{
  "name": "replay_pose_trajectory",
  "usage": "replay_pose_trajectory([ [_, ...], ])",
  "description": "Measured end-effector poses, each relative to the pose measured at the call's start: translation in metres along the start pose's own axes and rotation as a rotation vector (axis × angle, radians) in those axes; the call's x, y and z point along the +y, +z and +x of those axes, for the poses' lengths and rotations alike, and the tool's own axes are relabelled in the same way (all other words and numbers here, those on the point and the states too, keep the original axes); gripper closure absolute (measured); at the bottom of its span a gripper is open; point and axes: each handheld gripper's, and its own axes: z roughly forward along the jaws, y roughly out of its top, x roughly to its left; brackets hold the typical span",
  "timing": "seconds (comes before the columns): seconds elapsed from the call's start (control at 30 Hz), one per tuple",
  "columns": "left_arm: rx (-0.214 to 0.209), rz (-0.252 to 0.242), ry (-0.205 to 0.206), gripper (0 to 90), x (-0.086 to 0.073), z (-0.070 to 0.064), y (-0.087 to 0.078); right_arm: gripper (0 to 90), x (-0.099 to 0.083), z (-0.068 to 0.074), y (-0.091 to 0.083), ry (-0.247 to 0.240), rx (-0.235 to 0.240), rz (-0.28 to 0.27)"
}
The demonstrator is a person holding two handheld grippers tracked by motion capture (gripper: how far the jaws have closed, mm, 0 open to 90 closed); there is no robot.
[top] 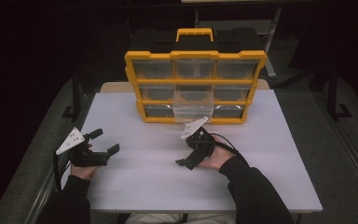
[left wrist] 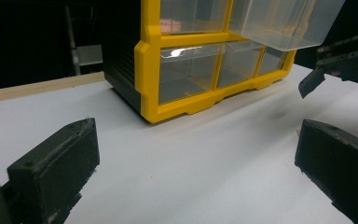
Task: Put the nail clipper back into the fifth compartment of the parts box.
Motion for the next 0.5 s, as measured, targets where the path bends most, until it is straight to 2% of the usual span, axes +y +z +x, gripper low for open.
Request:
replay_pose_trajectory([
  [0.1,0.001,0.000,0.000,0.0,0.000,0.000,0.000,3.0,0.000,-0.001,0.003,-0.012,-0.001,0.006],
  [0.23,0.000,-0.001,0.000,0.0,0.000,0.000,0.000,9.1,0.001,-0.002,0.008,-0.048,0.010,0.028],
  [0.3,0.000,0.003,0.002,0.0,0.000,0.000,0.000,13.3,0.000,-0.003,0.009,-0.057,0.021,0.041],
  [0.5,0.003,0.006,0.002,0.0,-0.001,0.000,-0.001,18.5,-0.003,-0.007,0.018,-0.071,0.047,0.074],
])
